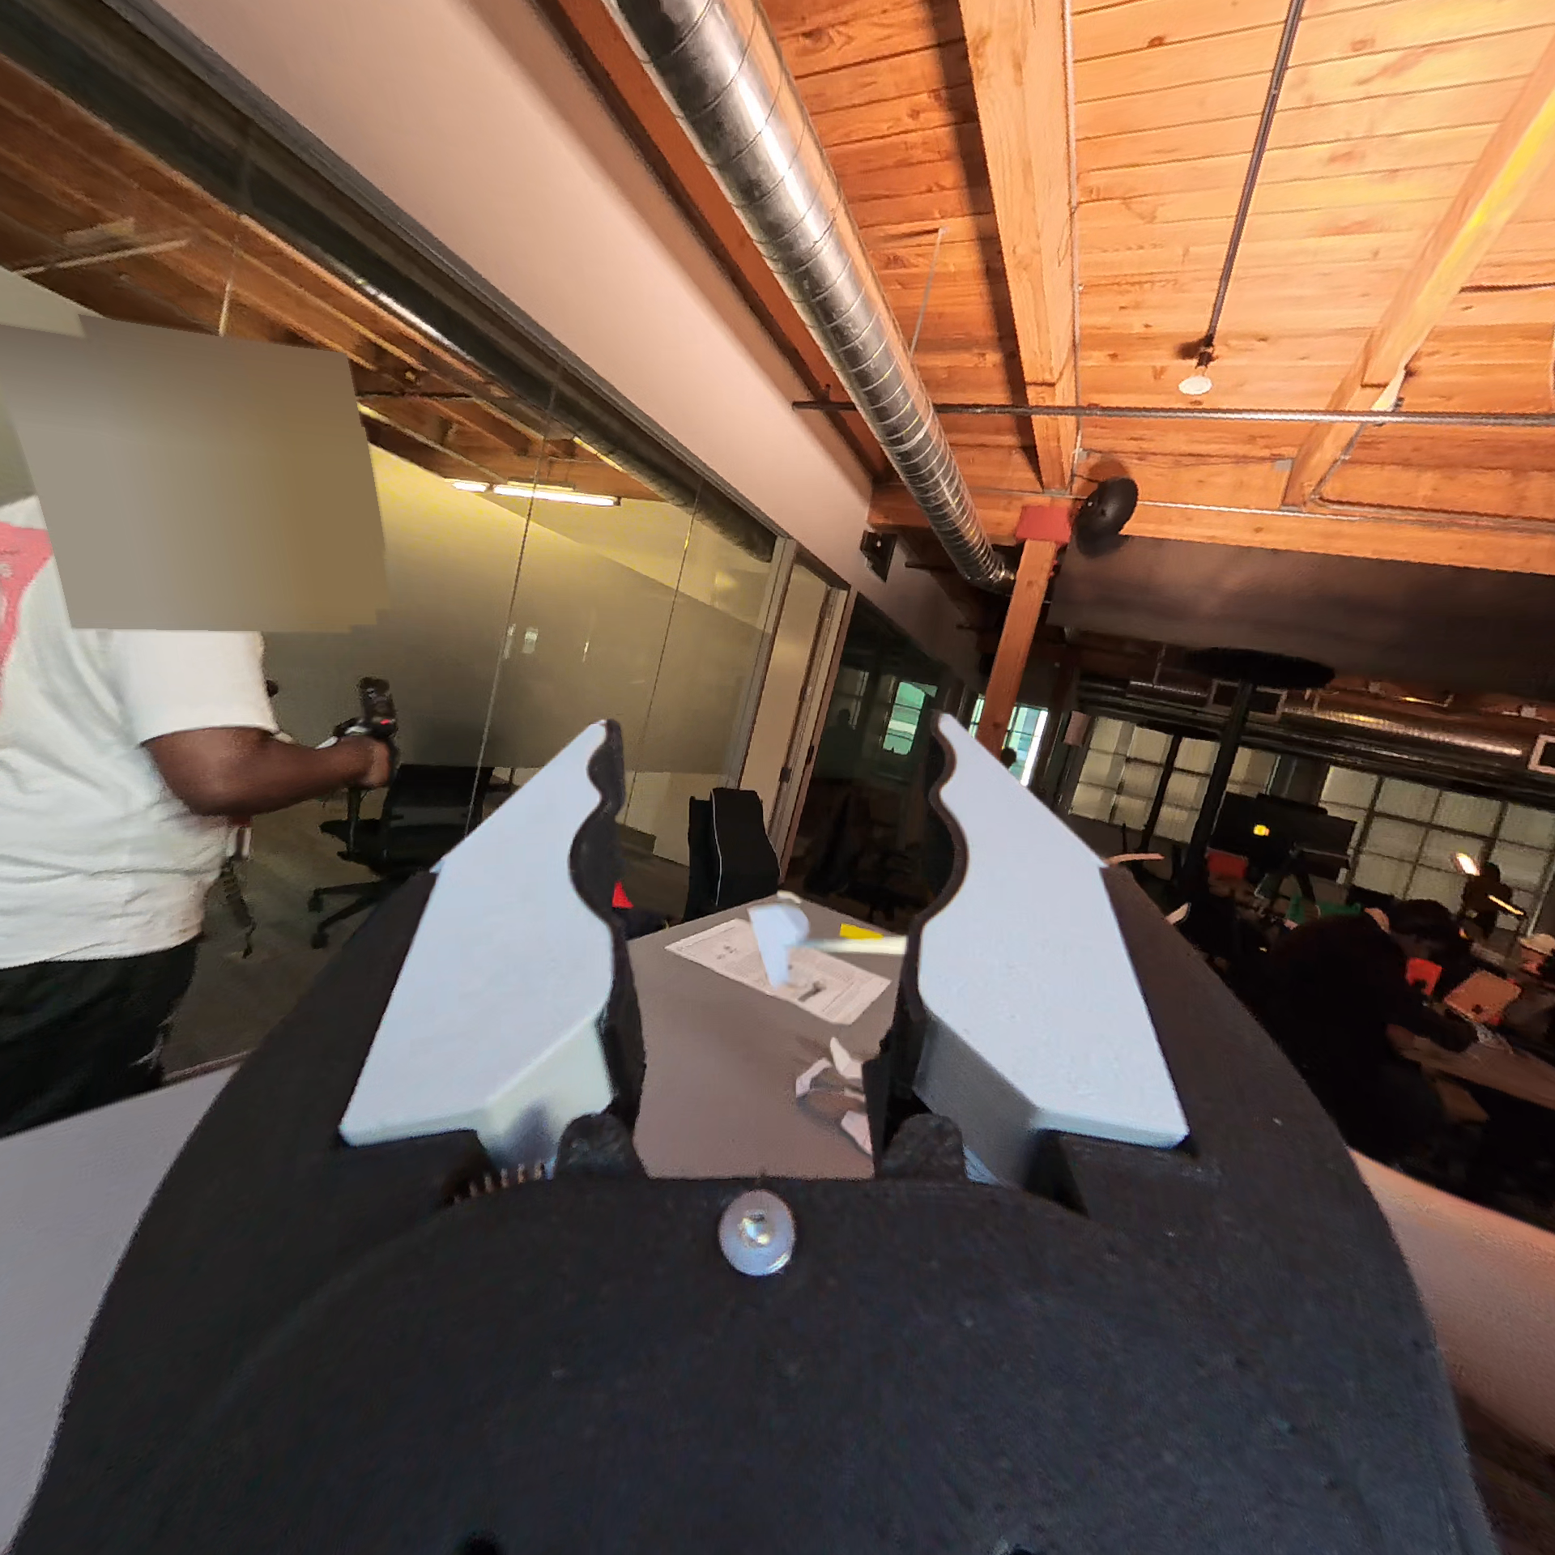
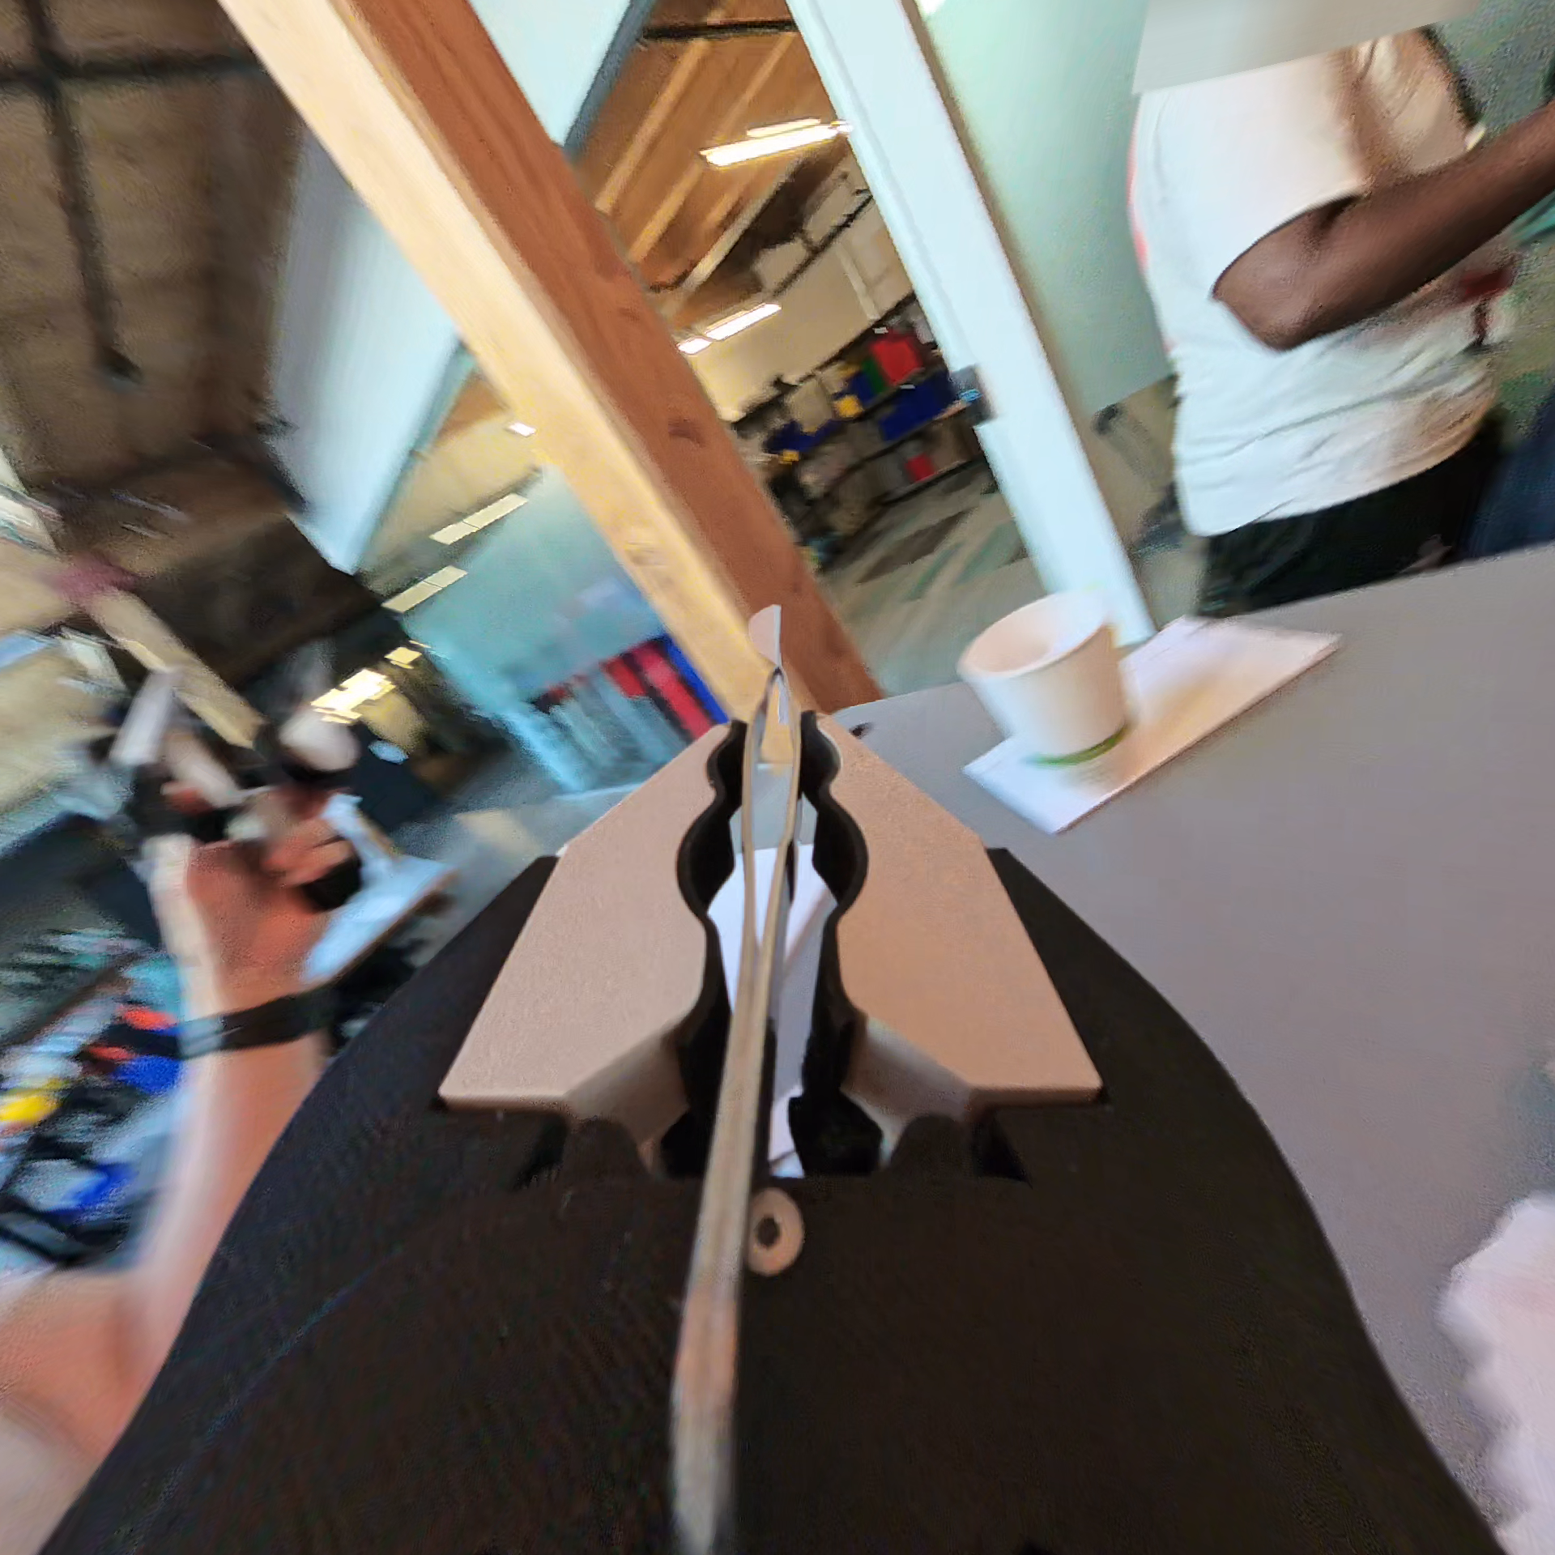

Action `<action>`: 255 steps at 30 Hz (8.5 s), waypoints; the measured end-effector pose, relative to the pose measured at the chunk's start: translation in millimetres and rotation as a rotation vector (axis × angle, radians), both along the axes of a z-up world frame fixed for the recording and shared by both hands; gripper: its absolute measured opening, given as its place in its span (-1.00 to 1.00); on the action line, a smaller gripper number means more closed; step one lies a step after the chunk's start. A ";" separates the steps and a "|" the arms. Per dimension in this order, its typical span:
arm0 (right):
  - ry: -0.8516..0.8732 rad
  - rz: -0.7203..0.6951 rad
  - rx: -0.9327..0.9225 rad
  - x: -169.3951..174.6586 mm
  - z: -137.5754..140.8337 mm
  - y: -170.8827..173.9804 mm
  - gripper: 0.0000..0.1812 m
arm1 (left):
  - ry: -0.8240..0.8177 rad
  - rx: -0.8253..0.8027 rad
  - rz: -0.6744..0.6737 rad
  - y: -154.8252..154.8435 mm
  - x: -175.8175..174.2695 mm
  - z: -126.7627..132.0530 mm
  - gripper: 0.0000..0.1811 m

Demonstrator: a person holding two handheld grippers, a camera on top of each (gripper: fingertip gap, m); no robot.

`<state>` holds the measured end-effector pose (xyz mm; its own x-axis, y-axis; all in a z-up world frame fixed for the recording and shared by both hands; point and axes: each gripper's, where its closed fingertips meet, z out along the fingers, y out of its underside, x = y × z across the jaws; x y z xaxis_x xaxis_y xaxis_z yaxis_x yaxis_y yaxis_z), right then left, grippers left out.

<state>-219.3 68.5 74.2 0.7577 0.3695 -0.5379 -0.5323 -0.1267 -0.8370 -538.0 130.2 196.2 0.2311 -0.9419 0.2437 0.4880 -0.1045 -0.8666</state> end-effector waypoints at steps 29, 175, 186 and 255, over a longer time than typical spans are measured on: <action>-0.899 -0.357 -0.342 139.8 -73.3 -71.1 -0.80 | 0.060 -0.017 -0.026 22.5 -18.6 -4.1 -0.20; -1.116 -0.102 0.038 -27.8 41.8 -3.7 -0.81 | 0.323 0.009 -0.089 -0.5 31.8 -29.0 -0.27; -1.125 -0.388 -0.577 44.0 -76.9 -328.4 -0.80 | 0.349 0.039 -0.167 -19.5 66.6 -29.7 -0.27; -0.999 0.193 -0.147 -42.3 -77.0 -74.8 -0.80 | 0.691 -0.126 0.281 64.4 39.0 -95.8 -0.21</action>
<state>-261.6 -6.3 -2.8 0.8187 0.5138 0.2562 0.4391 -0.2728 -0.8560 -499.0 194.6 100.4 0.5977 -0.7997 0.0578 -0.1396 -0.1747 -0.9747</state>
